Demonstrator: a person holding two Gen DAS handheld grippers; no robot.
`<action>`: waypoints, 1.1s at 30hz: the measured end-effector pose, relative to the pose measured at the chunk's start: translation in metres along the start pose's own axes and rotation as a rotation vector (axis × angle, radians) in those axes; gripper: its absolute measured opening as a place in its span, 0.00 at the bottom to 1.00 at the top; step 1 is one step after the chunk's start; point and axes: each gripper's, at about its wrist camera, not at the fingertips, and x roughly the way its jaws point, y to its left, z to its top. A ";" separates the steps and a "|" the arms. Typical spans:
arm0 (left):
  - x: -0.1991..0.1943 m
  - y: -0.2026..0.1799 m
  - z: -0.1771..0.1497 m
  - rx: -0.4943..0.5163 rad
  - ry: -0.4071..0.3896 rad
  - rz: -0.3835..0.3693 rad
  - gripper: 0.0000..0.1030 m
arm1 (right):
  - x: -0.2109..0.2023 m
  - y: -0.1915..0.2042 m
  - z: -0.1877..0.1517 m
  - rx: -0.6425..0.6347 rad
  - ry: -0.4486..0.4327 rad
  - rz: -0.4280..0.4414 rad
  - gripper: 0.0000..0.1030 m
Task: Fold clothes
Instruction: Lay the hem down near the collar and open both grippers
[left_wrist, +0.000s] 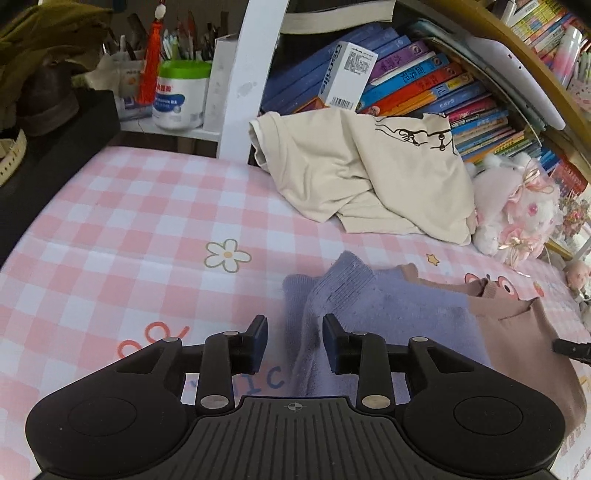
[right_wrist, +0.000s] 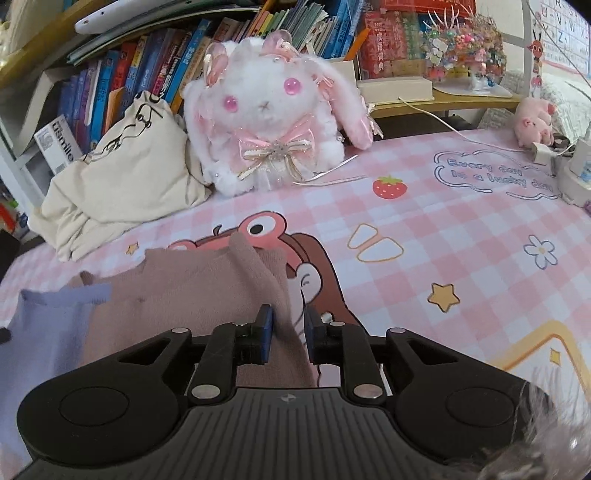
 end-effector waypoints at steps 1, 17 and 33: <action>-0.002 0.000 0.000 -0.002 -0.002 0.004 0.32 | -0.002 0.000 -0.002 -0.005 -0.001 -0.002 0.17; -0.064 -0.027 -0.033 0.060 -0.073 0.006 0.67 | -0.059 0.015 -0.031 -0.114 -0.016 0.008 0.29; -0.098 -0.047 -0.088 0.102 0.020 0.015 0.69 | -0.093 0.040 -0.086 -0.168 0.105 0.026 0.43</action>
